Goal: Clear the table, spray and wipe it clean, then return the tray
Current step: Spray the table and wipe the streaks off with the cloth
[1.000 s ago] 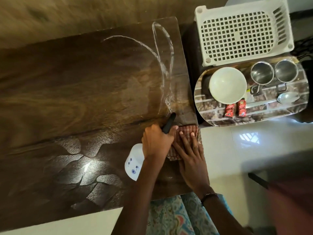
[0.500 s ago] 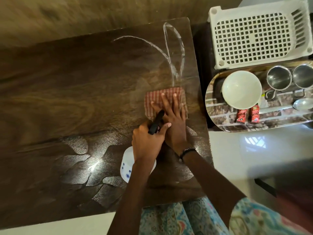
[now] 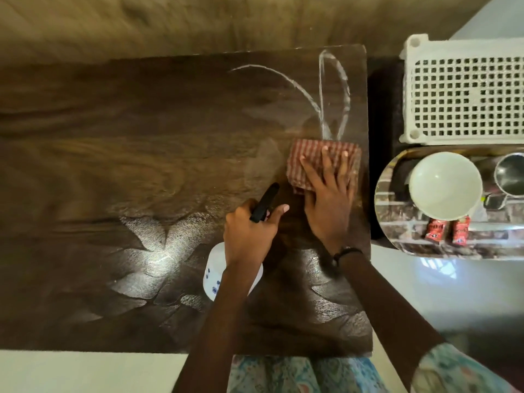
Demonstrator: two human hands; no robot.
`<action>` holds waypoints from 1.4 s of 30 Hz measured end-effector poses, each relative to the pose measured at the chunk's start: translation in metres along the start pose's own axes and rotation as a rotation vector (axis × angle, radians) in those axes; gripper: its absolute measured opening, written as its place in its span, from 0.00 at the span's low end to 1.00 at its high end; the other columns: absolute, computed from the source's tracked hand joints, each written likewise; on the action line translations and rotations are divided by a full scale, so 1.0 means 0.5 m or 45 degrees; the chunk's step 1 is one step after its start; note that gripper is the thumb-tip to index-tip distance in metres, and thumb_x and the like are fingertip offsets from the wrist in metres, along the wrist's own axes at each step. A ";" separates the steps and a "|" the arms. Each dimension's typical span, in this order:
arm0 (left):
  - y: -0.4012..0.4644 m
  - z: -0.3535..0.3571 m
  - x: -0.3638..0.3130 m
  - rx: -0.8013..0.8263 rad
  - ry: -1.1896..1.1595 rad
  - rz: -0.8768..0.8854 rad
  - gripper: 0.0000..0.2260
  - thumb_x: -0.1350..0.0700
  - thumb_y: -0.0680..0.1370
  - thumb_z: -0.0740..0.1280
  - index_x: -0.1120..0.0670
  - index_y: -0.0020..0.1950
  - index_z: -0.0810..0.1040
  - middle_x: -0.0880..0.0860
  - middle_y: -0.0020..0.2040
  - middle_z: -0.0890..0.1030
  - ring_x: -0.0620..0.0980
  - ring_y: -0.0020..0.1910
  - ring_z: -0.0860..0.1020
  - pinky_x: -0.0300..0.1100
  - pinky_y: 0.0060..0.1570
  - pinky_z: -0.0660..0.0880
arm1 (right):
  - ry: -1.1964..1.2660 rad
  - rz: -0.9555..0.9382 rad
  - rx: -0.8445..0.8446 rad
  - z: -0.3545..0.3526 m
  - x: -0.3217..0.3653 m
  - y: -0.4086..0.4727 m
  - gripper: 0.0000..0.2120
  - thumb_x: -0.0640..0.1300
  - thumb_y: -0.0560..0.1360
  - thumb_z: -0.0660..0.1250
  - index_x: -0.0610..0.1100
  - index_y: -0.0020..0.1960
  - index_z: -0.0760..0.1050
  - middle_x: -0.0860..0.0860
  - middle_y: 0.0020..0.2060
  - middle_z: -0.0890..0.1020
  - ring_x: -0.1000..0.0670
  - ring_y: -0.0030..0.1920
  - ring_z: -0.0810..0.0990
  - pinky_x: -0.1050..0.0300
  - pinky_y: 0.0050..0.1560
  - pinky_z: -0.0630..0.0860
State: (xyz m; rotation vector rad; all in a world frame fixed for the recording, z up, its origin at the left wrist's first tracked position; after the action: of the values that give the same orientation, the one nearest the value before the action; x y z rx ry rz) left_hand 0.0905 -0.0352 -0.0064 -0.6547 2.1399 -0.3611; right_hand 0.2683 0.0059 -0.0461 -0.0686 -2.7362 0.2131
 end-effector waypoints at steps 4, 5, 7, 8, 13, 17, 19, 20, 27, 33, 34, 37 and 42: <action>0.003 0.006 0.000 0.011 0.019 0.024 0.19 0.38 0.67 0.74 0.53 0.36 0.77 0.54 0.33 0.79 0.59 0.37 0.80 0.55 0.40 0.78 | -0.082 -0.359 0.164 0.024 0.032 -0.047 0.36 0.38 0.71 0.65 0.55 0.76 0.60 0.48 0.78 0.55 0.40 0.77 0.45 0.34 0.73 0.53; 0.002 0.008 -0.001 0.021 0.022 0.024 0.18 0.38 0.67 0.74 0.52 0.35 0.76 0.54 0.32 0.79 0.60 0.36 0.79 0.55 0.39 0.78 | -0.135 -0.460 0.204 0.025 0.022 -0.077 0.36 0.38 0.71 0.66 0.54 0.76 0.59 0.48 0.78 0.55 0.40 0.77 0.45 0.35 0.73 0.53; -0.001 0.008 0.000 0.024 0.017 0.022 0.17 0.40 0.67 0.75 0.51 0.34 0.74 0.53 0.31 0.78 0.59 0.35 0.79 0.54 0.38 0.78 | -0.177 -0.508 0.238 0.016 -0.021 -0.123 0.34 0.40 0.73 0.67 0.54 0.75 0.60 0.49 0.78 0.55 0.41 0.78 0.45 0.37 0.73 0.54; -0.003 0.006 0.004 0.016 0.014 0.008 0.16 0.42 0.67 0.75 0.50 0.33 0.74 0.53 0.30 0.78 0.59 0.34 0.79 0.54 0.38 0.78 | -0.153 -0.459 0.222 0.006 -0.043 -0.132 0.33 0.40 0.74 0.67 0.54 0.75 0.61 0.48 0.78 0.55 0.41 0.78 0.46 0.37 0.73 0.54; -0.011 -0.015 0.055 -0.077 -0.013 -0.148 0.19 0.38 0.64 0.75 0.52 0.34 0.76 0.54 0.32 0.80 0.59 0.37 0.80 0.56 0.42 0.79 | -0.074 -0.289 0.187 -0.002 -0.058 -0.132 0.31 0.41 0.74 0.66 0.53 0.75 0.62 0.48 0.77 0.56 0.40 0.77 0.46 0.37 0.73 0.54; -0.023 -0.032 0.080 -0.127 0.007 -0.238 0.21 0.36 0.63 0.74 0.53 0.33 0.75 0.55 0.32 0.79 0.61 0.37 0.80 0.57 0.41 0.79 | -0.073 -0.290 0.242 0.001 -0.062 -0.132 0.28 0.47 0.75 0.58 0.53 0.75 0.61 0.48 0.78 0.55 0.40 0.77 0.45 0.36 0.73 0.55; -0.027 -0.039 0.095 -0.158 0.019 -0.283 0.21 0.37 0.63 0.75 0.53 0.31 0.73 0.56 0.29 0.77 0.64 0.36 0.79 0.57 0.39 0.78 | -0.072 -0.288 0.256 0.001 -0.062 -0.132 0.28 0.47 0.75 0.57 0.53 0.75 0.61 0.48 0.78 0.55 0.40 0.78 0.45 0.35 0.72 0.56; -0.028 -0.042 0.100 -0.166 0.008 -0.304 0.22 0.36 0.62 0.75 0.53 0.30 0.73 0.55 0.28 0.76 0.65 0.36 0.79 0.57 0.38 0.79 | -0.074 -0.288 0.261 0.002 -0.061 -0.132 0.29 0.47 0.75 0.58 0.53 0.75 0.61 0.48 0.78 0.55 0.40 0.78 0.45 0.35 0.72 0.56; -0.026 -0.042 0.109 -0.148 -0.088 -0.394 0.25 0.35 0.60 0.75 0.56 0.37 0.78 0.54 0.30 0.77 0.65 0.39 0.79 0.54 0.39 0.78 | -0.059 -0.320 0.184 -0.005 -0.047 -0.112 0.33 0.41 0.74 0.67 0.54 0.76 0.59 0.49 0.78 0.54 0.41 0.78 0.44 0.35 0.73 0.53; -0.011 -0.053 0.094 -0.181 -0.219 -0.380 0.19 0.36 0.60 0.76 0.50 0.36 0.79 0.53 0.32 0.80 0.59 0.36 0.80 0.53 0.41 0.78 | -0.056 -0.280 0.084 0.006 0.050 0.031 0.34 0.41 0.73 0.66 0.57 0.75 0.60 0.49 0.78 0.54 0.39 0.77 0.45 0.34 0.73 0.49; -0.008 -0.057 0.091 -0.190 -0.255 -0.373 0.19 0.36 0.59 0.77 0.49 0.35 0.79 0.54 0.32 0.81 0.57 0.35 0.80 0.53 0.42 0.79 | -0.051 -0.306 0.084 0.018 0.082 0.051 0.33 0.42 0.73 0.66 0.57 0.75 0.60 0.49 0.78 0.54 0.38 0.77 0.45 0.34 0.73 0.48; 0.003 -0.072 0.081 -0.224 -0.369 -0.371 0.25 0.32 0.55 0.76 0.50 0.36 0.80 0.57 0.33 0.82 0.55 0.33 0.80 0.53 0.42 0.80 | -0.071 -0.522 0.139 0.070 0.184 0.065 0.34 0.43 0.72 0.69 0.57 0.74 0.62 0.48 0.77 0.57 0.37 0.77 0.47 0.32 0.73 0.49; 0.018 -0.092 0.055 -0.222 -0.379 -0.346 0.27 0.35 0.55 0.74 0.56 0.40 0.78 0.59 0.38 0.82 0.55 0.38 0.81 0.48 0.44 0.79 | -0.213 -1.018 0.339 0.113 0.214 -0.081 0.33 0.48 0.73 0.69 0.53 0.75 0.61 0.46 0.77 0.56 0.39 0.77 0.46 0.36 0.74 0.52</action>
State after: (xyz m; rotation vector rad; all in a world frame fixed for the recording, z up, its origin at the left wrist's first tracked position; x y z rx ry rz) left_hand 0.0373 -0.0424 -0.0008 -1.0373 1.8140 -0.2068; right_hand 0.1471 -0.0338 -0.0507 1.1261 -2.6234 0.3505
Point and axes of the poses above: each hand's wrist, its own y-axis towards the middle knuckle, its own z-axis out of the palm, x = y × z, the point moved 8 cm from there along y, towards the middle knuckle
